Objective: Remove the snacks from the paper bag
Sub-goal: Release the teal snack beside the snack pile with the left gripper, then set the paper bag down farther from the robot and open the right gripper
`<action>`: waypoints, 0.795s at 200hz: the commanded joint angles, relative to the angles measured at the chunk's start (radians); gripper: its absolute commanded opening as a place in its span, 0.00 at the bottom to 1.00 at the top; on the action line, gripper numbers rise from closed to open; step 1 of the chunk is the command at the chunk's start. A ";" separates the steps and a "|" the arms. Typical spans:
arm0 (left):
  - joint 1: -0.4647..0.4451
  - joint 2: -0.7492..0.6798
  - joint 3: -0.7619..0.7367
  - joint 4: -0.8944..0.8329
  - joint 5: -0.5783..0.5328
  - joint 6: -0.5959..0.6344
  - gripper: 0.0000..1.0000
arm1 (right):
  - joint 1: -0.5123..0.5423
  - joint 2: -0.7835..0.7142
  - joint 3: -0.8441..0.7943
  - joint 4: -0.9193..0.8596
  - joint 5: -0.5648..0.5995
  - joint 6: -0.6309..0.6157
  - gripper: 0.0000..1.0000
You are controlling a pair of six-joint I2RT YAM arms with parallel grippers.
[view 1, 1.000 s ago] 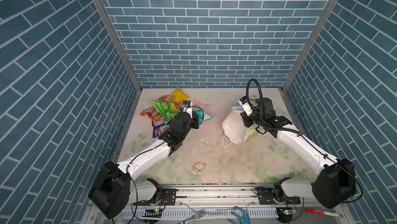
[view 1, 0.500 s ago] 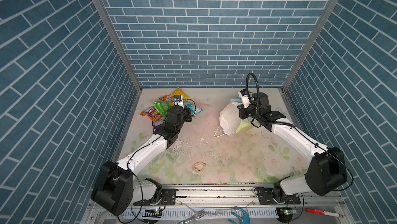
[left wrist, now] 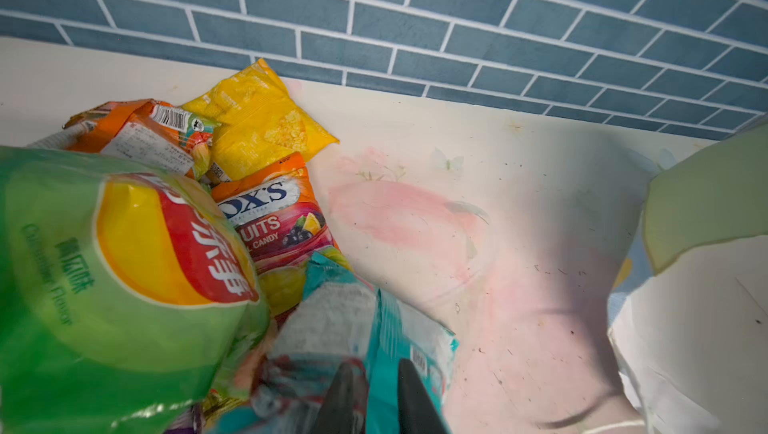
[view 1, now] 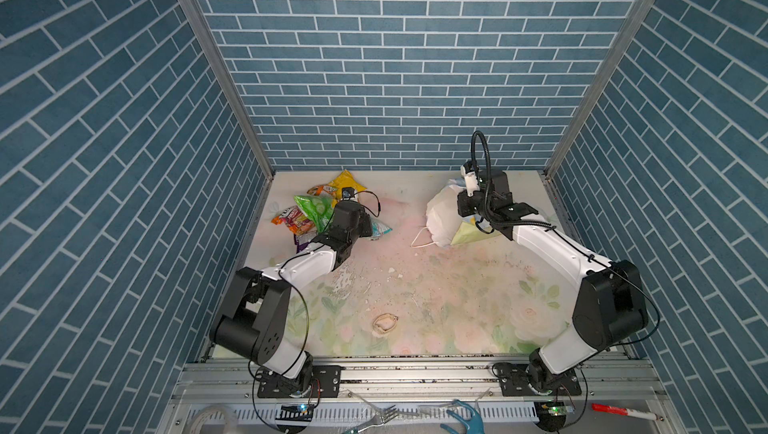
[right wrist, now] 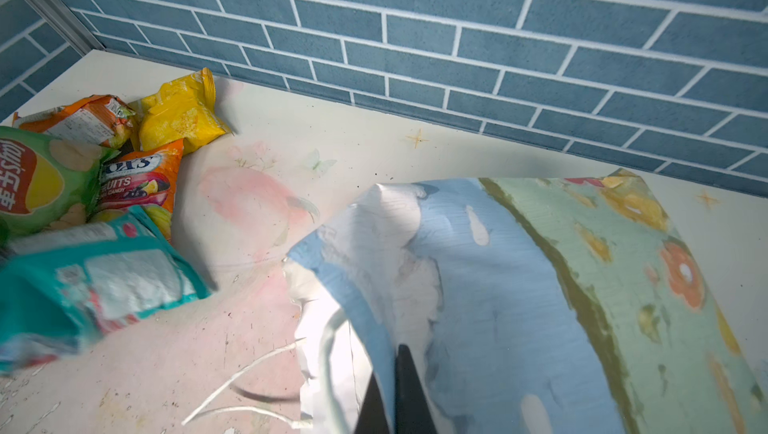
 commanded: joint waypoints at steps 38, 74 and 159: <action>0.016 -0.057 0.041 0.035 0.060 0.013 0.95 | -0.005 0.024 0.033 0.045 0.009 0.040 0.00; 0.011 -0.162 0.032 -0.010 0.088 0.002 1.00 | -0.004 0.042 0.046 0.049 0.014 0.048 0.00; 0.008 -0.371 -0.041 -0.111 0.098 -0.026 0.99 | -0.004 0.135 0.154 0.032 -0.078 0.114 0.00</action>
